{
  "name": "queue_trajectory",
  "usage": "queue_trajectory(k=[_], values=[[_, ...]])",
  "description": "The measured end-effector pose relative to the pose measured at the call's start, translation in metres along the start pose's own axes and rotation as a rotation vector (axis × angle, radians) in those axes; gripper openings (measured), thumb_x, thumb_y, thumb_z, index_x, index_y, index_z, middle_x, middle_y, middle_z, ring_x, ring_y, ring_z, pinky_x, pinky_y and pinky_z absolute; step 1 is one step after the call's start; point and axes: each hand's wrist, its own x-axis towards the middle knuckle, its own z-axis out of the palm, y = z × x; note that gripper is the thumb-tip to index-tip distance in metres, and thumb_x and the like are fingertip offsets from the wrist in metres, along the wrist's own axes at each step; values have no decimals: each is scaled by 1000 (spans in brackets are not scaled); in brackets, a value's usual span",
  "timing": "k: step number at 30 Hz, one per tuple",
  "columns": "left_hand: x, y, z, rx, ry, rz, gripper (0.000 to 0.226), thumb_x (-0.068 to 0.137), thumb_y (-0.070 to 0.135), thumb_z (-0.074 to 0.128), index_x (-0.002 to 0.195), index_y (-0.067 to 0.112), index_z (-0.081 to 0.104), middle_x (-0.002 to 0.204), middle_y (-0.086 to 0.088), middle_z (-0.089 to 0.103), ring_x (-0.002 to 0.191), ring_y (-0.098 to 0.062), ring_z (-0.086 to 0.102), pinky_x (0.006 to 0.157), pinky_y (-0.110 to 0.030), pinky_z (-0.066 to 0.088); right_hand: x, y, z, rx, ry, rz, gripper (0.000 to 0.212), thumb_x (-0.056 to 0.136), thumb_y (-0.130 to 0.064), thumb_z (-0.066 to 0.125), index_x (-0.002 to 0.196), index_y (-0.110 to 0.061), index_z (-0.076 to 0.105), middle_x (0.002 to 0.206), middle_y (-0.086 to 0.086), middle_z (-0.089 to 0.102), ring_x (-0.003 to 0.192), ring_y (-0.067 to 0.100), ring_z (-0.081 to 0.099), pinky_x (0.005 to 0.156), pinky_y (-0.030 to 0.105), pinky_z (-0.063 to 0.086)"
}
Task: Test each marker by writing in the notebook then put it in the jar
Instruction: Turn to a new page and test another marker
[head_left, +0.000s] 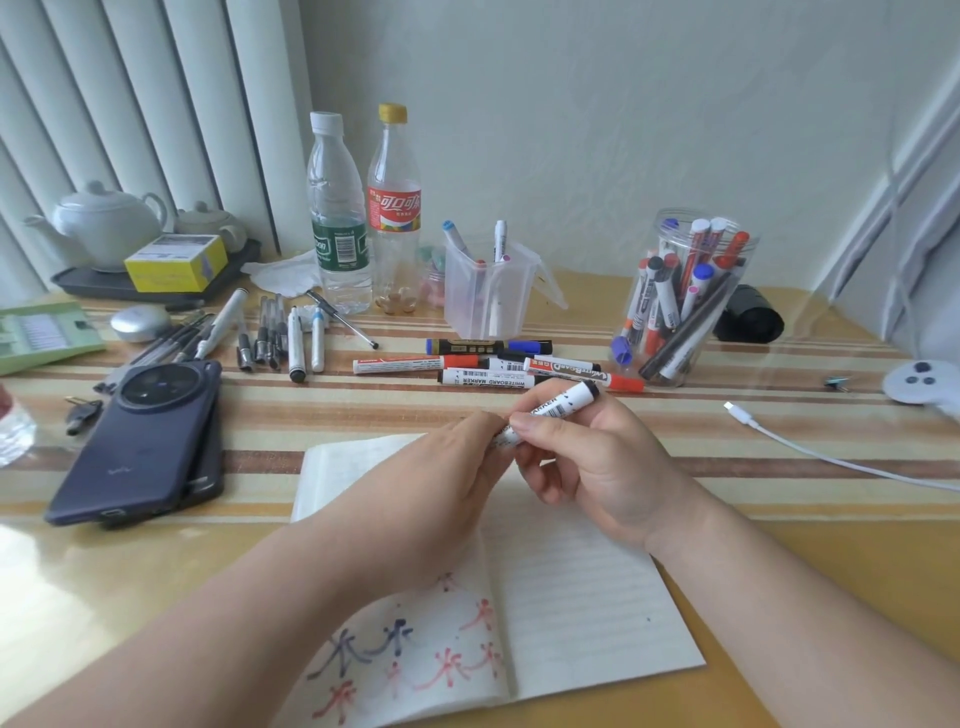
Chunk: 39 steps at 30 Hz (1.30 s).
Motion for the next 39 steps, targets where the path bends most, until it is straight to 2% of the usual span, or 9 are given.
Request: queue_trajectory(k=[8,12,15,17,20,25,30,34,39], values=[[6,-3,-3,-96,84,10,17,102,44,41,91,38,52,75,24,59,72,0,55,60,-16,37,0,1,3,67,19,-54,14,86,-22,66,83,-9,62,60,11,55,47,21,48,43,25,38],[6,-5,-5,-200,109,-32,32,96,61,39,107,39,61,82,8,67,80,-11,62,78,-34,51,1,-1,1,89,21,-110,12,87,-20,64,77,-15,65,60,12,54,47,22,48,43,26,39],[2,-8,-13,-233,-67,-185,64,80,82,33,134,50,42,99,9,65,93,-8,61,91,-35,50,6,-7,-3,146,216,-178,21,88,-20,65,67,-19,65,54,10,49,42,21,42,41,24,33],[0,-13,-15,3,-175,-224,88,67,92,43,143,52,24,115,14,55,105,-8,55,95,-32,46,9,-9,-15,191,439,-198,27,92,-18,65,66,-15,59,50,6,41,40,18,34,40,21,25],[0,-17,-15,265,-253,-267,106,51,96,57,143,52,26,125,17,37,123,-10,38,99,-31,38,12,-7,-28,191,585,-189,28,93,-11,65,73,-11,46,52,4,28,37,14,24,41,18,18],[6,-25,-15,354,-264,-299,126,38,101,52,148,45,28,128,9,34,124,-17,33,102,-35,36,13,-2,-14,58,399,-137,30,92,-9,67,68,-13,49,49,5,43,37,17,37,39,20,30],[10,-32,-17,290,-215,-298,114,42,100,52,140,41,42,124,11,37,120,-16,37,103,-37,39,12,-4,-7,37,157,-23,26,88,-26,73,94,0,71,76,23,70,68,34,70,59,38,59],[11,-30,-14,224,-216,-317,103,43,95,64,127,40,43,117,13,38,114,-12,37,91,-32,37,13,-3,-13,3,118,-63,17,76,-7,72,92,-3,66,81,16,70,81,27,71,78,47,62],[11,-28,-14,201,-224,-266,100,48,88,70,132,45,39,121,13,38,116,-12,35,89,-30,32,16,0,-11,-132,111,-9,10,72,-4,68,78,-6,59,54,9,42,52,18,41,57,41,58]])
